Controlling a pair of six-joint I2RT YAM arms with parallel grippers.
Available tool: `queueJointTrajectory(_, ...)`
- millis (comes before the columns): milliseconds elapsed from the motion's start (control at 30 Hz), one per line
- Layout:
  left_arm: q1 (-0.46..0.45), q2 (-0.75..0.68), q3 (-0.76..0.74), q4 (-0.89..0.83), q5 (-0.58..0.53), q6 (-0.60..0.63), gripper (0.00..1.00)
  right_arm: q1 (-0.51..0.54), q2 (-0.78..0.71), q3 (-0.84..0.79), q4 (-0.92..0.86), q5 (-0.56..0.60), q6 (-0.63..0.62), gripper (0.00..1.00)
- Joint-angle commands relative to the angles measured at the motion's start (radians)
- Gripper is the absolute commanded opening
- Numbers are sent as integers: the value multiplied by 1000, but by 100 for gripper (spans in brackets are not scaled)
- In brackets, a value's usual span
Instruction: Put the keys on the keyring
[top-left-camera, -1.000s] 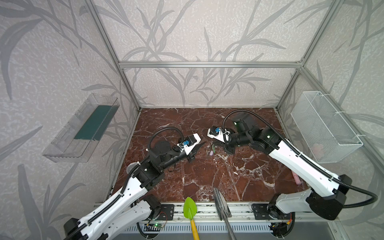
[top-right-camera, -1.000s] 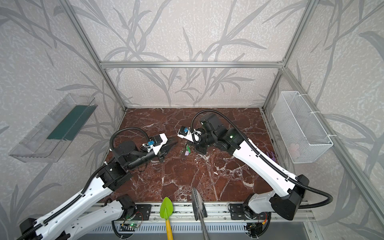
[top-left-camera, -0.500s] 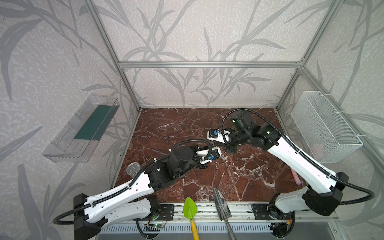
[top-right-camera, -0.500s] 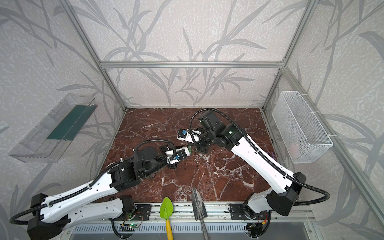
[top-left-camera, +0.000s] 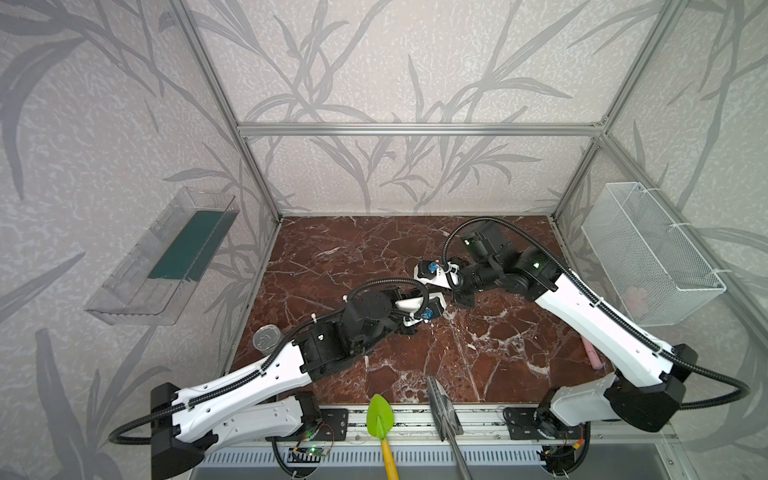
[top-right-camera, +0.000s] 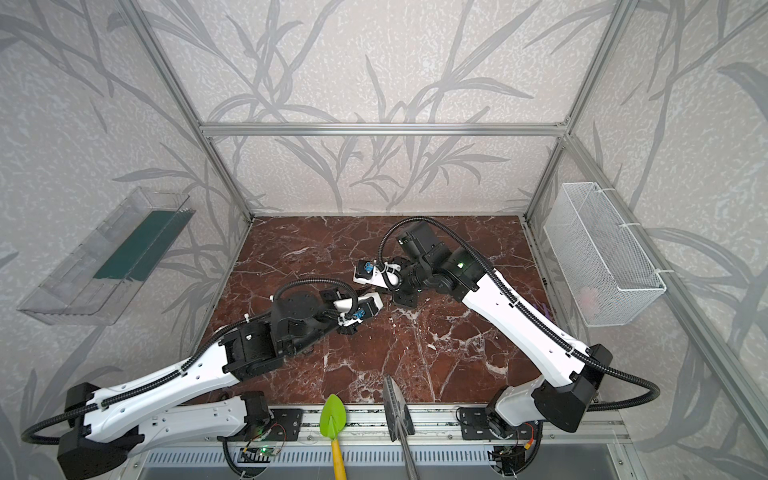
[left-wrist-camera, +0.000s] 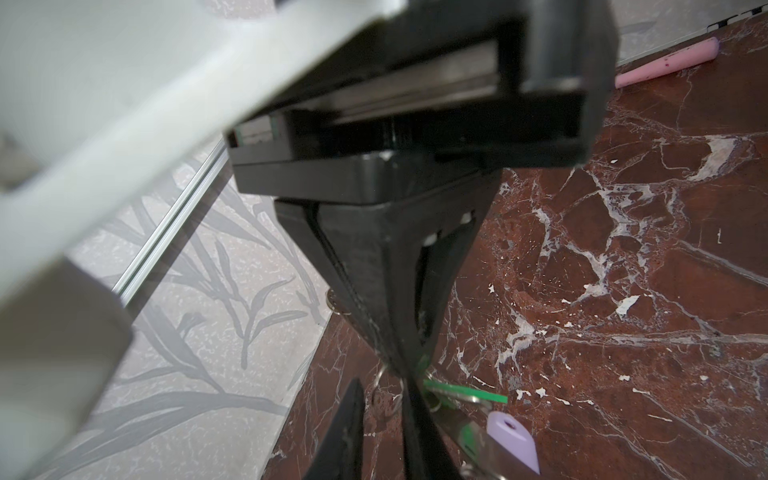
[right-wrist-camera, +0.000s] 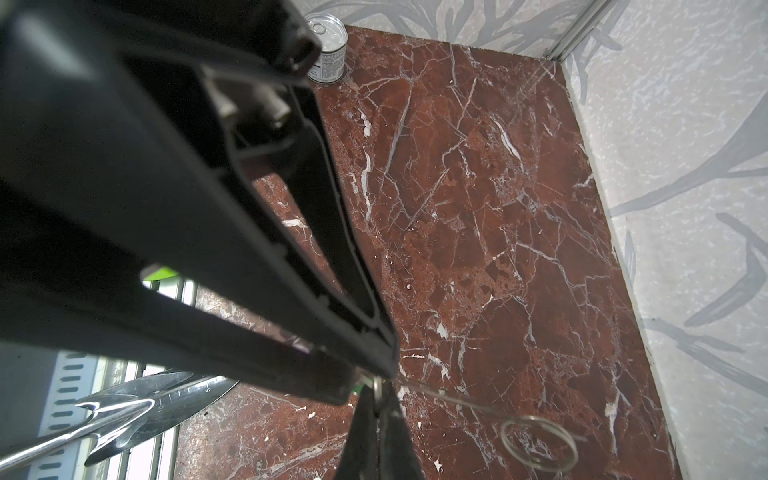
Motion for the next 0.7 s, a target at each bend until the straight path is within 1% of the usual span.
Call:
queueJointTrajectory(0, -4, 13, 34, -15, -15, 28, 19, -2, -28, 10, -5, -43, -21, 0)
queueJointTrajectory(133, -3, 18, 32, -6, -29, 31, 17, -2, -33, 2, -2, -50, -25, 0)
queueJointTrajectory(467, -4, 22, 35, -22, -43, 27, 17, -3, -50, -5, 3, -78, -31, 0)
queueJointTrajectory(667, -3, 20, 34, -21, -31, 30, 12, -3, -51, -7, 0, -87, -34, 0)
